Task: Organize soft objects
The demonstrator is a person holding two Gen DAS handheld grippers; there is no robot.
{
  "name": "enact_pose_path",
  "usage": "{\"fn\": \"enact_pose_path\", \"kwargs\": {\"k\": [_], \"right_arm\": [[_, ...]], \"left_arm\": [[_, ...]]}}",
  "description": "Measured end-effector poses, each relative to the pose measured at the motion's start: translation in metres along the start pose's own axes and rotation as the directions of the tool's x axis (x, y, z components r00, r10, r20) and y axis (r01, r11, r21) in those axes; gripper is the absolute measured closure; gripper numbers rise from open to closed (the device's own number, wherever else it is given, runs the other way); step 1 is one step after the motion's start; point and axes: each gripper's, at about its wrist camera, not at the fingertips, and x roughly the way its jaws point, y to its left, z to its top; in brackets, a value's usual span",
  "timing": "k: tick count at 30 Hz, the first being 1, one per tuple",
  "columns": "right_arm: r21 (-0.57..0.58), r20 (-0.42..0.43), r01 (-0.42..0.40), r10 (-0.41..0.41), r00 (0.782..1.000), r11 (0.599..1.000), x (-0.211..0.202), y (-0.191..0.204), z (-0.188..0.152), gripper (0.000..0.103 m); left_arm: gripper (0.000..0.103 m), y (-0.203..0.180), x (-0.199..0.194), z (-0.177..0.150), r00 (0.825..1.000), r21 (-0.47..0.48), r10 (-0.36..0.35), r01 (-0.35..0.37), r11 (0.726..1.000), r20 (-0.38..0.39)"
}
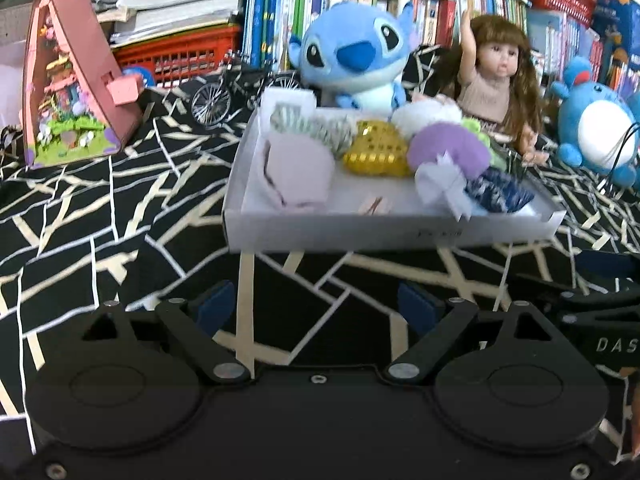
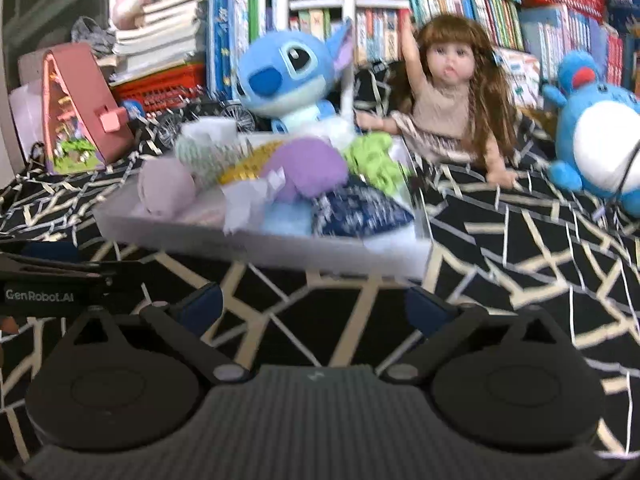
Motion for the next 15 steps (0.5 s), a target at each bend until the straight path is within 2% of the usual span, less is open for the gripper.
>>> {"fn": "enact_pose_path", "kwargs": {"k": [6, 15], "right_arm": [[0.015, -0.033, 0.064, -0.063, 0.997, 0.998, 0.008, -0.006, -0.010, 0.000], [0.009, -0.062, 0.072, -0.071, 0.996, 0.997, 0.014, -0.006, -0.014, 0.000]], "left_arm": [[0.010, -0.001, 0.008, -0.008, 0.998, 0.016, 0.058, -0.058, 0.998, -0.005], [0.000, -0.001, 0.013, -0.010, 0.997, -0.001, 0.083, -0.083, 0.997, -0.005]]}}
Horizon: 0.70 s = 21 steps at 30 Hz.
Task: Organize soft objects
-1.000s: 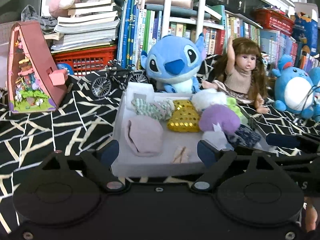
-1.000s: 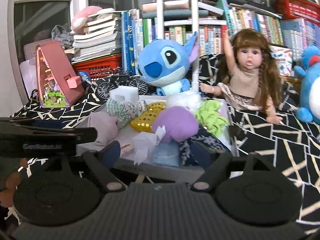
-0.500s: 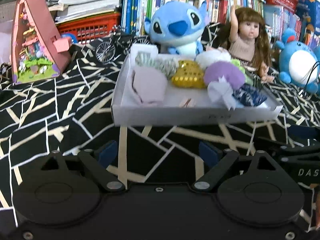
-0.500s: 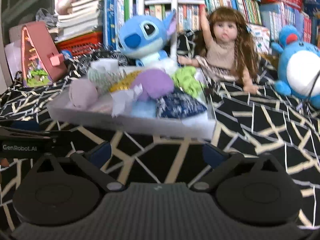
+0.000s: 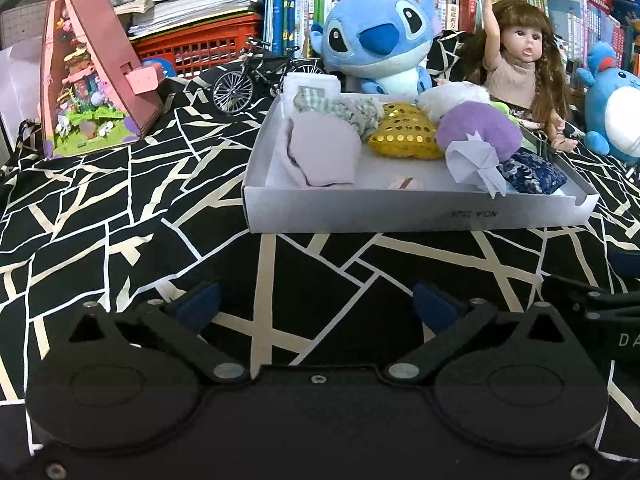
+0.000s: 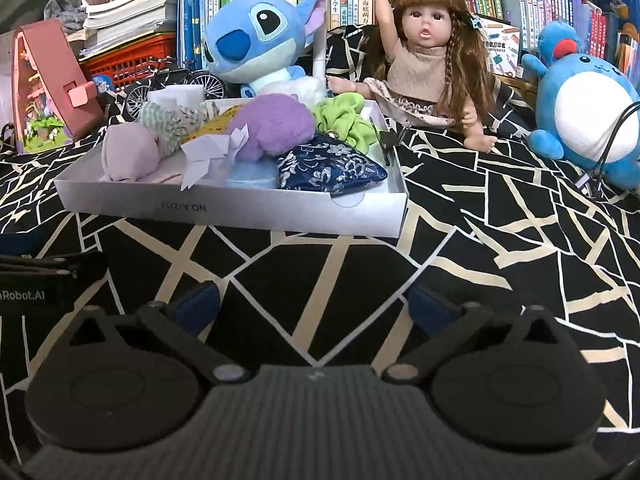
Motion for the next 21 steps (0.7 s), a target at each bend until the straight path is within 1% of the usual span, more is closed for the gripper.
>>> {"fn": "enact_pose_path", "kwargs": {"k": [21], "right_arm": [[0.000, 0.000, 0.001, -0.001, 1.000, 1.000, 0.0005, 0.0005, -0.0002, 0.000]], "left_arm": [[0.000, 0.0012, 0.0015, -0.0002, 1.000, -0.002, -0.003, 0.003, 1.000, -0.002]]}}
